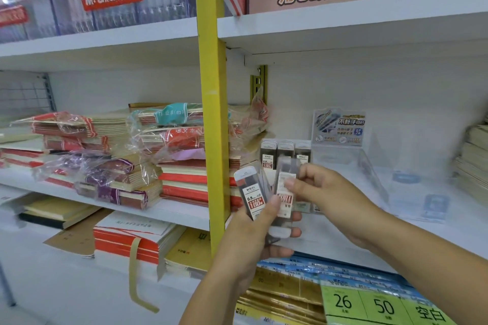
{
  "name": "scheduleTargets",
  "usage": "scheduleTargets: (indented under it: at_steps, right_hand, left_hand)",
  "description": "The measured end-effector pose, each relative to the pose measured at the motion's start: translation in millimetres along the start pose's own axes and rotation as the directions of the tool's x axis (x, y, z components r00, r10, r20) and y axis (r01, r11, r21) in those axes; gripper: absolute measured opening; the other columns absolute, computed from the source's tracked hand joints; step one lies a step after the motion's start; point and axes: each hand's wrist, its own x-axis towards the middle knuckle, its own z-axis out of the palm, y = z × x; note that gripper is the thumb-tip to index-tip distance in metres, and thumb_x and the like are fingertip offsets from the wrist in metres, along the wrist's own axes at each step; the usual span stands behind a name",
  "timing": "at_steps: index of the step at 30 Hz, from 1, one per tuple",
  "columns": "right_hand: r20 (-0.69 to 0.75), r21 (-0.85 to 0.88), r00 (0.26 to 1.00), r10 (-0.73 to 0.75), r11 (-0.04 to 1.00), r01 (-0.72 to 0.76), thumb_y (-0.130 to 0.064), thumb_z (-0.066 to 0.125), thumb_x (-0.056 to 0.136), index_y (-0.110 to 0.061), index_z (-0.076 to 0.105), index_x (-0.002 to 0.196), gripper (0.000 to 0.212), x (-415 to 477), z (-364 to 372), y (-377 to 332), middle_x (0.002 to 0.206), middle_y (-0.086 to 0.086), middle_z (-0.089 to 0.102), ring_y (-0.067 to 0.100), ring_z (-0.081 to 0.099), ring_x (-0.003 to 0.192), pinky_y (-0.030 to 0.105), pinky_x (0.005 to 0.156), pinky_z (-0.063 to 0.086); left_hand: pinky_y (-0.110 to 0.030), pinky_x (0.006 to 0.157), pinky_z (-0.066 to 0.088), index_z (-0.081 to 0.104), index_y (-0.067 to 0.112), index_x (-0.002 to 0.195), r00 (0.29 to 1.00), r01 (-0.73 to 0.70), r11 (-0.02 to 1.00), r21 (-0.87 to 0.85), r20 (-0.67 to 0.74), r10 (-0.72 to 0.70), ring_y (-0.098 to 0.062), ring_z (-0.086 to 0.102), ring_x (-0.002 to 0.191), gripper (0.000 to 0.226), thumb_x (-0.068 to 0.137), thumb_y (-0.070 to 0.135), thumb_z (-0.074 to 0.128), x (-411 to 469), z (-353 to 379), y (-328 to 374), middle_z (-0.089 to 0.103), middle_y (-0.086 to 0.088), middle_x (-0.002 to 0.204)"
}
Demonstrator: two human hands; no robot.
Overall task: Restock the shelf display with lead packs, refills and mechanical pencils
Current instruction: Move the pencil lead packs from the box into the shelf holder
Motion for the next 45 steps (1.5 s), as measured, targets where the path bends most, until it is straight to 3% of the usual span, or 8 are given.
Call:
scheduleTargets:
  at_steps: [5,9,15,22,26,32,36,45]
  right_hand:
    - [-0.027,0.118,1.0,-0.016,0.993,0.019,-0.019,0.05,0.097,-0.025,0.061,0.11,0.018,-13.4,-15.0,0.2,0.09,0.001,0.075,0.024,0.073,0.08,0.029,0.067,0.059]
    - [0.151,-0.103,0.986,0.07,0.993,-0.054,-0.031,0.052,0.096,-0.041,0.06,0.112,0.021,-25.0,-19.3,2.6,0.064,0.001,0.067,0.021,0.063,0.048,0.028,0.046,0.051]
    - [0.121,-0.181,0.986,0.119,0.979,-0.096,-0.032,0.074,0.082,-0.037,0.069,0.102,0.021,-19.6,-17.9,1.8,0.093,0.009,0.061,0.024,0.062,0.047,0.027,0.043,0.045]
    - [0.046,0.299,0.984,0.174,0.937,-0.18,-0.001,0.056,0.092,-0.008,0.059,0.115,0.024,-13.8,-34.5,9.9,0.098,0.016,0.073,0.025,0.071,0.078,0.025,0.062,0.058]
    - [-0.343,-0.097,0.93,-0.128,0.99,0.1,-0.009,0.06,0.093,-0.021,0.051,0.101,0.017,9.1,-51.3,-2.1,0.084,0.003,0.074,0.013,0.07,0.069,0.02,0.056,0.053]
    - [-0.149,-0.733,0.925,-0.35,0.667,0.134,-0.021,0.061,0.09,-0.03,0.046,0.099,0.021,65.3,-70.3,-21.8,0.087,-0.006,0.066,0.015,0.062,0.079,0.034,0.07,0.049]
    - [-0.016,-0.845,0.957,-0.291,0.515,0.143,-0.019,0.057,0.093,-0.031,0.044,0.099,0.019,85.8,-60.9,-13.4,0.083,-0.002,0.064,0.016,0.06,0.072,0.038,0.066,0.051]
    - [-0.148,-0.865,0.932,-0.332,0.5,0.041,-0.027,0.063,0.091,-0.019,0.074,0.105,0.019,108.8,-58.1,24.5,0.099,0.002,0.051,0.017,0.047,0.089,0.028,0.074,0.035]
  left_hand:
    - [-0.032,0.064,0.061,0.067,0.014,0.107,0.995,0.037,0.999,0.009,-0.098,-0.036,-0.017,0.075,0.09,0.052,0.08,0.058,0.06,-0.5,-8.1,-4.2,0.078,-0.003,0.097]
    - [-0.025,0.059,0.056,0.072,0.032,0.105,0.993,-0.029,0.999,0.04,-0.111,0.033,-0.011,0.071,0.073,0.043,0.074,0.061,0.064,-1.4,-7.3,-2.3,0.077,0.005,0.097]
    - [-0.02,0.053,0.049,0.075,0.036,0.088,0.99,-0.028,0.999,0.024,-0.135,0.031,-0.009,0.062,0.064,0.008,0.082,0.042,0.075,1.1,-5.6,-3.8,0.069,0.003,0.075]
    - [-0.021,0.051,0.049,0.075,0.033,0.095,0.966,-0.071,0.997,0.015,-0.25,0.073,-0.007,0.061,0.063,0.007,0.09,0.032,0.07,8.2,-13.0,-6.1,0.076,0.003,0.088]
    - [-0.022,0.053,0.05,0.064,0.039,0.104,0.974,-0.105,0.989,0.101,-0.192,0.123,-0.005,0.063,0.063,0.014,0.094,0.046,0.058,11.1,-12.1,-5.0,0.075,0.007,0.092]
    - [-0.023,0.05,0.049,0.059,0.036,0.11,0.978,-0.104,0.99,0.095,-0.17,0.119,-0.008,0.062,0.065,0.015,0.1,0.043,0.052,18.2,-15.6,-6.1,0.073,0.004,0.089]
    - [-0.024,0.047,0.049,0.059,0.028,0.116,0.982,-0.091,0.995,0.04,-0.165,0.096,-0.008,0.063,0.062,0.019,0.102,0.026,0.046,21.0,-18.4,-6.3,0.073,0.002,0.085]
    - [-0.03,0.057,0.059,0.063,0.041,0.105,0.984,-0.077,0.997,0.007,-0.162,0.077,-0.017,0.075,0.081,0.015,0.1,0.03,0.053,20.4,-23.6,-10.0,0.076,0.003,0.092]
